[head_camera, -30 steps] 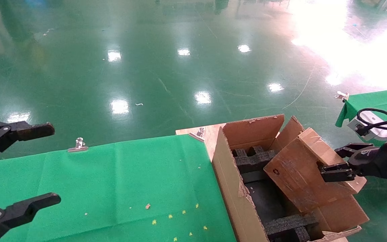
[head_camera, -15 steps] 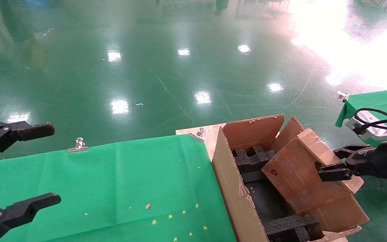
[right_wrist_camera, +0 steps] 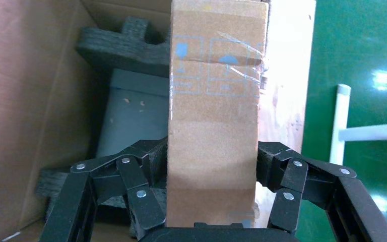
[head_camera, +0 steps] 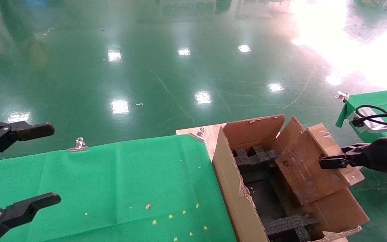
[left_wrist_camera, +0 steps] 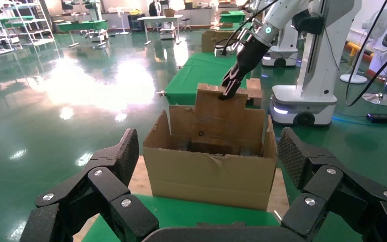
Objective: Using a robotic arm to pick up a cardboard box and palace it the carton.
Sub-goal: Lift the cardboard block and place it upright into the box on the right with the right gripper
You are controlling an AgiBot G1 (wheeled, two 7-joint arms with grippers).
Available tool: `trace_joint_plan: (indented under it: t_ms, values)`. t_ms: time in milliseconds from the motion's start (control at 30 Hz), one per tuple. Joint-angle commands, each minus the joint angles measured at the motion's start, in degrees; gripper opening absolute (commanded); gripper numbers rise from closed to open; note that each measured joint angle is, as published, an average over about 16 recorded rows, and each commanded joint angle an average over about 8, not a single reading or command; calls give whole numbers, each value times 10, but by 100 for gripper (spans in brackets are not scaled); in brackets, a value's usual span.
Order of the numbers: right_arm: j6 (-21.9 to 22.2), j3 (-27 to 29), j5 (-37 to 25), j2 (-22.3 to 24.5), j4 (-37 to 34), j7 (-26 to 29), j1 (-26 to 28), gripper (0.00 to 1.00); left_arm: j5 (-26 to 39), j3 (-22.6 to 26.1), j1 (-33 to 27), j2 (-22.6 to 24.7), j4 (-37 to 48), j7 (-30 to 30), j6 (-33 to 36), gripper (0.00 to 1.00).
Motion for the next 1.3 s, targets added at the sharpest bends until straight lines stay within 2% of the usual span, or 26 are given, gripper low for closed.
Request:
trace_joint_plan:
  t_ms: [33,433,767,1300]
  values:
    - [3,-3,-12,-3,-2,10,-1,0,0,0,0,0,0,0,0,100]
    - [26,-22,-38,-23,-8,63,-25,0,0,0,0,0,0,0,0,100]
    - [55,-38,-34,-57,-19,87,-58,0,0,0,0,0,0,0,0,100]
    - [83,-57,-25,-150,-88,95,-122,0,0,0,0,0,0,0,0,100]
